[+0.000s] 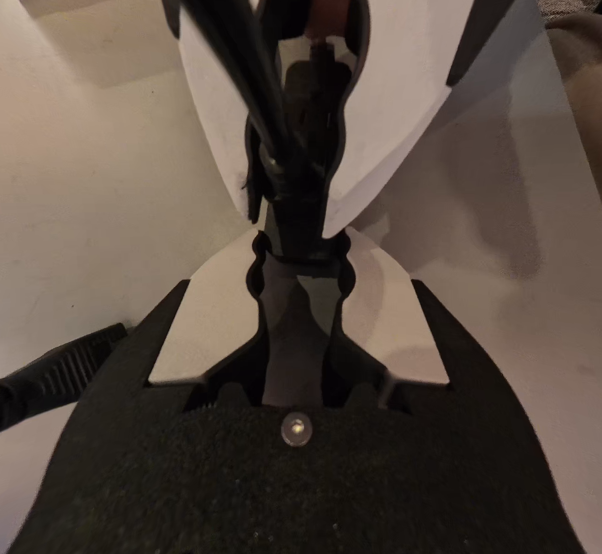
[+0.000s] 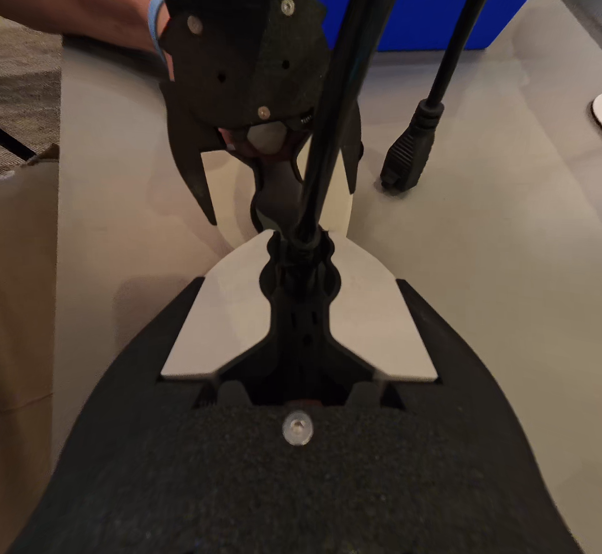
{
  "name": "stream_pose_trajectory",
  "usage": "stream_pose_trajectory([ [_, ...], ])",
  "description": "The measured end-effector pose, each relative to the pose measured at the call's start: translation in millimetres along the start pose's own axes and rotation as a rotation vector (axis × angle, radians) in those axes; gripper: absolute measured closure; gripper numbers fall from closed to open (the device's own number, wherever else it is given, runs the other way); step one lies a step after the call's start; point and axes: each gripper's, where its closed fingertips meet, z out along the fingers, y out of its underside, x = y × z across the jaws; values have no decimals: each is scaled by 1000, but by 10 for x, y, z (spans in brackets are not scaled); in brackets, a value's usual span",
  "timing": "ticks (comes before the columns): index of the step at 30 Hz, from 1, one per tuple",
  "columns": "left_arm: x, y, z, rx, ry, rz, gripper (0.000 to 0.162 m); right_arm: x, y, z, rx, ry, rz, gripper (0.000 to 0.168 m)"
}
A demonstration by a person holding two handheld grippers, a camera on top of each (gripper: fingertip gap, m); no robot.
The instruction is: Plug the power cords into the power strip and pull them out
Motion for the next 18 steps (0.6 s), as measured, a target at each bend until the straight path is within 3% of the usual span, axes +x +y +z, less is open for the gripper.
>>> stream_pose_trajectory([
  [8,42,4,-7,-6,3,23,119,-2,28,-18,46,-113,98,143],
  [15,45,12,-22,5,15,25,119,-59,5,-2,-16,-1,30,143],
  [18,84,-3,-29,18,41,32,118,-79,47,-64,1,-33,64,143],
])
